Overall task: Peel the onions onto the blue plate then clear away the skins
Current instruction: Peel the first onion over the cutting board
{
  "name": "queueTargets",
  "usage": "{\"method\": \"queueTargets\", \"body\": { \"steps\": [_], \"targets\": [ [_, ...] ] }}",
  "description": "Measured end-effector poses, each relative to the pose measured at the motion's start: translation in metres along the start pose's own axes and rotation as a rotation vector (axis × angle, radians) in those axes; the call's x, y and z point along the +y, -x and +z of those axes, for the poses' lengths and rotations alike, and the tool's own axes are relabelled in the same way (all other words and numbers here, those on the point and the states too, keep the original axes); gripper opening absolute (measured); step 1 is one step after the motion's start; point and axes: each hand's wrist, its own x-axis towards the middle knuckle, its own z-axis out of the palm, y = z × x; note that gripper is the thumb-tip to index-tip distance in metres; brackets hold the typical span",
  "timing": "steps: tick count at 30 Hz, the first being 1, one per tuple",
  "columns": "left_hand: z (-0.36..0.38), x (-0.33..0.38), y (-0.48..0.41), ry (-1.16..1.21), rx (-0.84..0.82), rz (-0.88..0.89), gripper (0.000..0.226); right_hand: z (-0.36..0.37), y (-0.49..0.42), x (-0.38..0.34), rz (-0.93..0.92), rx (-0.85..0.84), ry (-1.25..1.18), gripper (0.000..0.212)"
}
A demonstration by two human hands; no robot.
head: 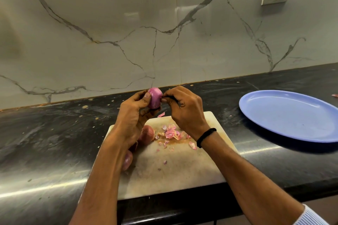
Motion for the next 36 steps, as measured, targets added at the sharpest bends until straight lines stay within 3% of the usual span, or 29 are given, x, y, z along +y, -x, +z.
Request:
{"method": "queueTargets", "body": {
  "steps": [5, 9, 12, 16, 27, 36],
  "targets": [
    [-0.002, 0.000, 0.000, -0.039, -0.075, 0.054, 0.038, 0.000, 0.001, -0.002, 0.025, -0.022, 0.040, 0.011],
    [0.001, -0.002, 0.001, -0.021, -0.108, 0.103, 0.041, -0.003, -0.004, -0.003, 0.172, -0.019, -0.043, 0.012],
    [0.000, -0.003, 0.001, -0.085, -0.088, 0.176, 0.053, -0.007, -0.006, -0.005, 0.426, -0.082, -0.280, 0.028],
    [0.000, -0.004, 0.002, -0.225, -0.062, 0.258, 0.073, -0.009, -0.011, -0.009, 0.650, -0.111, -0.657, 0.019],
    [-0.002, -0.005, 0.001, -0.327, -0.011, 0.370, 0.064, -0.012, -0.012, -0.016, 0.751, -0.183, -0.924, 0.023],
    [-0.001, -0.006, -0.001, -0.349, -0.002, 0.415, 0.046, -0.010, -0.012, -0.014, 0.742, -0.215, -0.913, 0.040]
  ]
}}
